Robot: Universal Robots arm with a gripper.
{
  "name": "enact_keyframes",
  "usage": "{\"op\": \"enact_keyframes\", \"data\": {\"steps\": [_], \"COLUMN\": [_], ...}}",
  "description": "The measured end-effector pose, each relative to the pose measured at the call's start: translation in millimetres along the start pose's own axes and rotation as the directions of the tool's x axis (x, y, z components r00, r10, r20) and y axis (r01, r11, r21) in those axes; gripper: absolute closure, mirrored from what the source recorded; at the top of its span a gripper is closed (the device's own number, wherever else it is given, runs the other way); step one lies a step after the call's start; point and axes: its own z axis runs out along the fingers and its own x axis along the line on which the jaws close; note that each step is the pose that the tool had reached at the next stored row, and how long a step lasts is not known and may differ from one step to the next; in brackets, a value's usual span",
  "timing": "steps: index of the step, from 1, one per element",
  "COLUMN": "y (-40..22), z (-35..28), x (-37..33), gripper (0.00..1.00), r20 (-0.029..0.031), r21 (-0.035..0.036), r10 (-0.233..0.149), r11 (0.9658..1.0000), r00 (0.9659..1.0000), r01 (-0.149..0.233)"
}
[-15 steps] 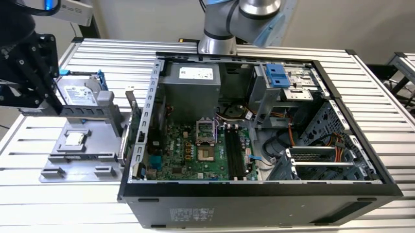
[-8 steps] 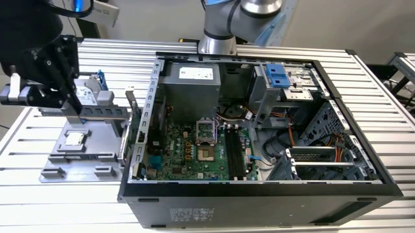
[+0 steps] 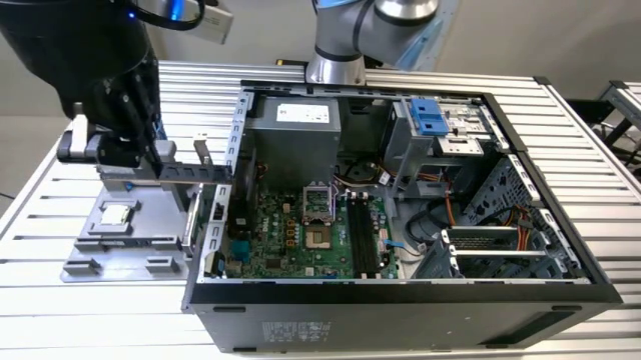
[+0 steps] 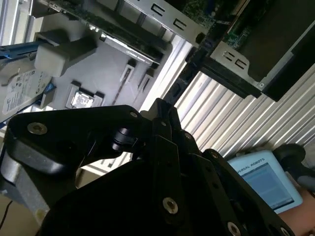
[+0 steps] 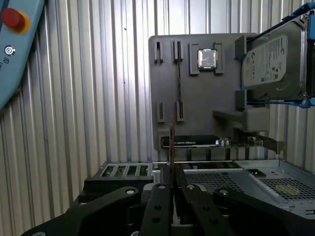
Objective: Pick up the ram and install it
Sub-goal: 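Pick up the ram and move it above insertion slot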
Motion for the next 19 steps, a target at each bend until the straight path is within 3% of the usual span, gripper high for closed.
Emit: {"op": "enact_keyframes", "data": {"steps": [19], "y": [-83.3], "z": [-0.1], "x": [-3.2], "gripper": [1.0], "r20": [-0.0003], "r21": [-0.0092], "r10": [0.0], "r11": [1.0], "r00": [1.0], "r01": [0.0]}}
